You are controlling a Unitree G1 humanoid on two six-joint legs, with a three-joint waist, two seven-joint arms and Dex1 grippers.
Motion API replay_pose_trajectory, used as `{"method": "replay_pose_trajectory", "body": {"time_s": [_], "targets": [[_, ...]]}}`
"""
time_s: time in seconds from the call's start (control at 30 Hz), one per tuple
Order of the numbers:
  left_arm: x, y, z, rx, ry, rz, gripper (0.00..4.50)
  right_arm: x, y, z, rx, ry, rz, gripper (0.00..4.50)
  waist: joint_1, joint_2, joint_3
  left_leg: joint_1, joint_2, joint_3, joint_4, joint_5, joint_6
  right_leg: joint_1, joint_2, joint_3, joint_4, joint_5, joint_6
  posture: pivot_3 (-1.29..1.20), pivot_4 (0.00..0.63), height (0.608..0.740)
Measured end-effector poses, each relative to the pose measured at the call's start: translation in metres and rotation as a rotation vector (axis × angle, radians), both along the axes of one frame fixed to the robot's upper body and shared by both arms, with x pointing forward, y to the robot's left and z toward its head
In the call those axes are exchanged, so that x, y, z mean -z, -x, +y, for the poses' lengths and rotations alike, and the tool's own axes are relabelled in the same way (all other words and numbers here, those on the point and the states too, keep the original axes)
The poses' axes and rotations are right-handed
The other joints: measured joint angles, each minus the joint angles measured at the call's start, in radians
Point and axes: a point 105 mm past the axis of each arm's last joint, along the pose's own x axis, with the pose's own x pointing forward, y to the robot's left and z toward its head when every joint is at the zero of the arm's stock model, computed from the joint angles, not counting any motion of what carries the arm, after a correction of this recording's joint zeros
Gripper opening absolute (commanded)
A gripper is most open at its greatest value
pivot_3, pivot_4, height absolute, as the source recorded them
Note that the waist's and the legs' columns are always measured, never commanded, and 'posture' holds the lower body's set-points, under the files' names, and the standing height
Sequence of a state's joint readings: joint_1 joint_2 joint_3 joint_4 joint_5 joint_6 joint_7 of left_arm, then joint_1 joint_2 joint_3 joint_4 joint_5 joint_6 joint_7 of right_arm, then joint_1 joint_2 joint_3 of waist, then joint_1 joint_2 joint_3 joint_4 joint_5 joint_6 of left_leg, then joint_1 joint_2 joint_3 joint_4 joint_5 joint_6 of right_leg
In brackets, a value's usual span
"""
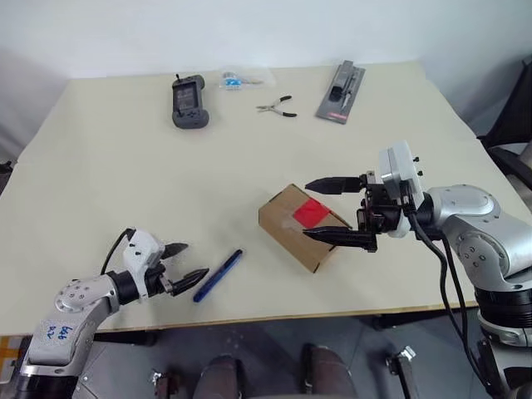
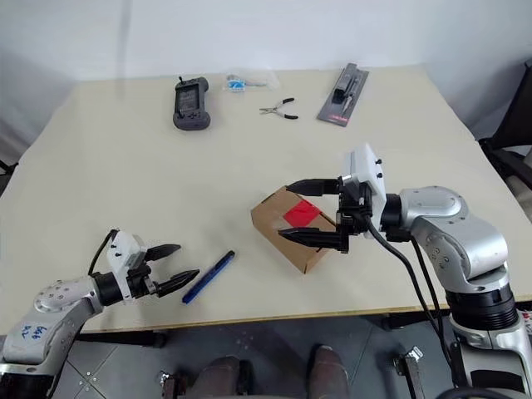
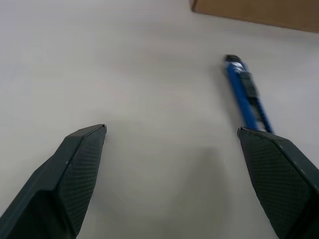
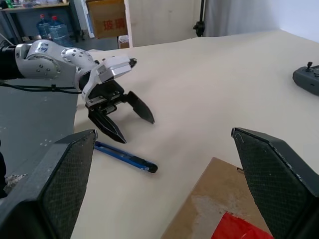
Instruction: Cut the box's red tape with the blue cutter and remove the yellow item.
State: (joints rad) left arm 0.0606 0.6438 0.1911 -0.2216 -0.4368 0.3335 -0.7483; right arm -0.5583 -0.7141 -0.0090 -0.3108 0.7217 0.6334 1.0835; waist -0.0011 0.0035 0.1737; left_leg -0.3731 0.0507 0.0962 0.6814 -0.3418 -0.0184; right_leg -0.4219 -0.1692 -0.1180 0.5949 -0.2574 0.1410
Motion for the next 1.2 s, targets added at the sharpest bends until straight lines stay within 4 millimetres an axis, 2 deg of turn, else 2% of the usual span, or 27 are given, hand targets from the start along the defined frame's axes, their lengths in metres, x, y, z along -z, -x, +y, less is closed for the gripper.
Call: {"method": "replay_pose_trajectory", "body": {"time_s": [0.1,0.23,0.33,0.47,0.5,0.6,0.7,0.77,0.87,1.1,1.13,1.2], "targets": [[-0.006,-0.001,0.0,-0.013,0.016,-0.05,4.49,0.001,-0.009,0.001,0.07,-0.011,-0.003,4.5,0.0,-0.001,0.0,-0.001,0.0,0.002,0.0,-0.002,0.001,0.0,0.0,-0.002,-0.003,0.001,0.002,0.0,0.15,0.74],[-0.004,0.003,-0.001,-0.018,0.015,-0.055,4.49,0.01,-0.038,-0.007,0.302,-0.006,0.03,4.5,0.0,-0.002,0.0,-0.001,0.001,0.005,0.0,-0.005,0.001,-0.002,0.0,-0.003,-0.004,0.001,0.002,0.0,0.15,0.74],[-0.005,0.005,-0.004,-0.01,0.014,-0.059,4.49,0.019,-0.048,-0.003,0.377,-0.079,0.149,4.5,-0.001,-0.002,0.001,-0.003,0.001,0.006,0.0,-0.005,0.001,-0.004,0.0,-0.004,-0.003,0.001,0.002,0.0,0.15,0.74],[0.001,0.011,-0.003,-0.011,-0.006,-0.041,4.49,0.016,-0.059,-0.007,0.484,-0.193,0.178,4.5,-0.002,-0.002,0.0,-0.003,0.002,0.008,0.0,-0.005,0.001,-0.005,0.0,-0.004,-0.003,0.001,0.002,0.0,0.15,0.74],[0.003,0.012,-0.003,-0.009,-0.017,-0.035,4.49,0.018,-0.06,-0.01,0.505,-0.199,0.176,4.5,-0.002,-0.002,0.0,-0.003,0.002,0.008,0.0,-0.005,0.001,-0.005,0.0,-0.004,-0.003,0.001,0.002,0.0,0.15,0.74],[0.001,0.014,-0.004,0.002,-0.044,-0.047,4.49,0.031,-0.06,-0.018,0.547,-0.192,0.188,4.5,-0.005,-0.001,0.001,-0.007,-0.003,-0.017,-0.001,-0.004,0.003,0.009,-0.008,-0.03,-0.005,0.002,0.004,0.0,0.15,0.74],[-0.004,0.012,-0.005,0.005,-0.057,-0.068,4.49,0.033,-0.059,-0.019,0.559,-0.188,0.19,4.5,-0.026,0.002,0.003,-0.013,-0.024,-0.063,-0.011,0.012,0.005,0.026,-0.03,-0.074,-0.005,0.0,0.008,0.0,0.15,0.74],[-0.006,0.011,-0.003,-0.006,-0.065,-0.078,4.49,0.032,-0.058,-0.019,0.553,-0.185,0.18,4.5,-0.016,0.002,0.003,-0.012,-0.022,-0.057,-0.011,0.013,0.003,0.024,-0.027,-0.068,-0.006,0.0,0.008,0.0,0.15,0.74],[-0.009,0.01,-0.003,-0.014,-0.077,-0.097,4.49,0.04,-0.052,-0.025,0.554,-0.149,0.188,4.5,0.002,0.002,0.003,-0.012,-0.021,-0.053,-0.011,0.013,0.002,0.024,-0.026,-0.067,-0.008,0.0,0.008,0.0,0.15,0.74],[-0.009,0.007,-0.005,-0.042,-0.095,-0.117,4.49,0.045,-0.043,-0.034,0.523,-0.087,0.169,4.5,0.001,0.002,0.003,-0.011,-0.021,-0.049,-0.011,0.013,0.003,0.024,-0.025,-0.063,-0.009,-0.001,0.007,0.0,0.15,0.74],[-0.008,0.007,-0.007,-0.041,-0.096,-0.117,4.49,0.044,-0.043,-0.035,0.518,-0.086,0.158,4.5,0.001,0.002,0.003,-0.011,-0.022,-0.051,-0.012,0.013,0.003,0.026,-0.026,-0.064,-0.01,-0.001,0.007,0.0,0.15,0.74],[-0.007,0.007,-0.009,-0.035,-0.1,-0.117,4.49,0.045,-0.042,-0.04,0.525,-0.07,0.156,4.5,-0.012,0.003,0.004,-0.013,-0.035,-0.074,-0.024,0.021,0.006,0.042,-0.042,-0.088,-0.011,-0.003,0.012,0.0,0.15,0.74]]}}
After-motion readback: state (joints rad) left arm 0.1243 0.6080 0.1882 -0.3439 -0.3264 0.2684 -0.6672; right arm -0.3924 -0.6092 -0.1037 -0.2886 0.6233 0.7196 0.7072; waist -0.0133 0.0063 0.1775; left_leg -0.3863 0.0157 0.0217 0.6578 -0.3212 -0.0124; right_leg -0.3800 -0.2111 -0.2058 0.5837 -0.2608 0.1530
